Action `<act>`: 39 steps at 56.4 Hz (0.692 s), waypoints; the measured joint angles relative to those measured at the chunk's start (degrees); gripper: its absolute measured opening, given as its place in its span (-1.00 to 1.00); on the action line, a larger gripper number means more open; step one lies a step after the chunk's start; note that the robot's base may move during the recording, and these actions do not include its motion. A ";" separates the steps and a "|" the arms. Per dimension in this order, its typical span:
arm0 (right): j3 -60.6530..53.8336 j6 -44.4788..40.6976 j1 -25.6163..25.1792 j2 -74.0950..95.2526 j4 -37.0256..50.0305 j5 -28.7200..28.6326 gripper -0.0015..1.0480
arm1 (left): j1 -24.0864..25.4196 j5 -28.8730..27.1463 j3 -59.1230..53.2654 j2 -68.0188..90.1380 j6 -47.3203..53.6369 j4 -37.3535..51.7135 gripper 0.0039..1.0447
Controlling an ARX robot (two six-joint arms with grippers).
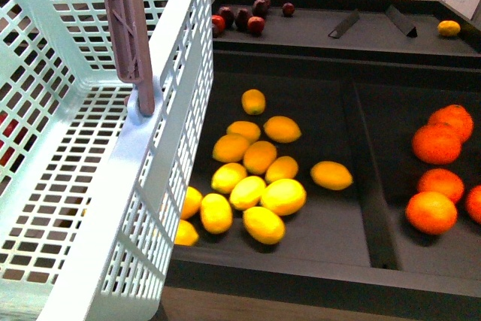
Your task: Pick lemon and mango into basket
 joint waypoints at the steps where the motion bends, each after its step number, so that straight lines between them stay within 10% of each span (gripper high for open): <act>1: 0.00 0.00 0.00 0.00 0.00 -0.04 0.83 | 0.02 0.00 0.00 0.02 0.00 0.00 -0.89; 39: 0.00 0.00 0.00 0.07 0.00 -0.09 0.83 | 0.02 -0.11 -0.02 0.02 -0.02 0.00 -0.89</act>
